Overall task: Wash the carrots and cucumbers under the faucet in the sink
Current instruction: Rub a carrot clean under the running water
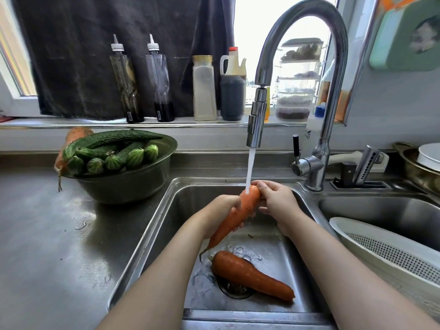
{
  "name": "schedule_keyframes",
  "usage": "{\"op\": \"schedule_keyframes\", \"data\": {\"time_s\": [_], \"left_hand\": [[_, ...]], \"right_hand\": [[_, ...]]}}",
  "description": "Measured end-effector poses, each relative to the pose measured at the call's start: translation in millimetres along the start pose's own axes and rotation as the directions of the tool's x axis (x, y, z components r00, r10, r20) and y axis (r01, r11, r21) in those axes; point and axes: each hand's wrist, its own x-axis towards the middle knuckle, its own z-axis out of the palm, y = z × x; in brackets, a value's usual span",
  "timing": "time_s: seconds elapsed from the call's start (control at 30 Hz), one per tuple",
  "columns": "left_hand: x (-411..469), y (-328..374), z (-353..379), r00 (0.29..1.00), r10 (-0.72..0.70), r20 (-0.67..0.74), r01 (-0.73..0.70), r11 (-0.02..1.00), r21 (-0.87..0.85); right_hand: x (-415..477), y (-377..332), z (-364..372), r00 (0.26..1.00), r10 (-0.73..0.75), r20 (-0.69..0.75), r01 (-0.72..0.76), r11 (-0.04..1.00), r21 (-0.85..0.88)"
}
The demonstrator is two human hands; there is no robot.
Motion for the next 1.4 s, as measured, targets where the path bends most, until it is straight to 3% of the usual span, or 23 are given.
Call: {"op": "schedule_keyframes", "data": {"time_s": [0.1, 0.23, 0.37, 0.5, 0.6, 0.67, 0.73, 0.87, 0.97, 1.13, 1.27, 1.4], "left_hand": [[-0.6, 1.7, 0.7, 1.000, 0.005, -0.005, -0.005, 1.000, -0.026], [-1.8, 6.2, 0.6, 0.990, -0.002, -0.138, -0.005, 0.999, -0.052], [3.1, 9.0, 1.5, 0.927, 0.046, -0.373, -0.085, 0.992, -0.089], [5.5, 8.5, -2.8, 0.838, 0.210, -0.503, -0.136, 0.974, 0.179], [4.2, 10.4, -2.6, 0.812, 0.356, -0.463, -0.118, 0.876, 0.467], [1.9, 12.6, 0.4, 0.813, 0.411, -0.413, -0.042, 0.748, 0.662], [1.7, 12.0, -2.3, 0.812, 0.443, -0.379, -0.017, 0.668, 0.744], [0.0, 9.6, -11.9, 0.812, 0.453, -0.366, -0.022, 0.652, 0.758], [-1.2, 10.4, -12.8, 0.814, 0.465, -0.348, -0.032, 0.634, 0.773], [-6.5, 13.3, -11.2, 0.881, 0.422, -0.214, -0.154, 0.684, 0.713], [-7.7, 14.0, -18.8, 0.907, 0.388, -0.165, -0.169, 0.693, 0.701], [-10.5, 13.0, -25.0, 0.915, 0.375, -0.151, -0.181, 0.714, 0.676]], "right_hand": [[-2.9, -0.5, -0.6, 0.993, 0.037, 0.111, -0.045, 0.997, 0.068], [-5.2, -0.7, -3.7, 0.968, 0.062, 0.242, -0.076, 0.996, 0.047], [-7.7, -3.3, -4.3, 0.970, 0.070, 0.232, -0.108, 0.982, 0.153], [-5.5, -2.6, -1.9, 0.990, 0.122, 0.065, -0.132, 0.972, 0.197], [-5.6, -5.2, -0.9, 0.985, 0.174, 0.024, -0.174, 0.953, 0.247], [-8.3, -6.7, 0.1, 0.978, 0.197, 0.066, -0.207, 0.945, 0.254], [-11.9, -7.5, 0.2, 0.970, 0.201, 0.136, -0.229, 0.945, 0.235], [-13.2, -10.2, -2.9, 0.941, 0.198, 0.272, -0.250, 0.953, 0.170], [-13.4, -10.8, -3.9, 0.939, 0.210, 0.273, -0.258, 0.954, 0.152], [-8.9, -6.3, -6.7, 0.960, 0.166, 0.224, -0.205, 0.965, 0.162], [-6.8, -5.7, -7.2, 0.956, 0.165, 0.242, -0.214, 0.958, 0.191], [-9.7, -7.2, -5.3, 0.950, 0.155, 0.271, -0.180, 0.981, 0.071]]}}
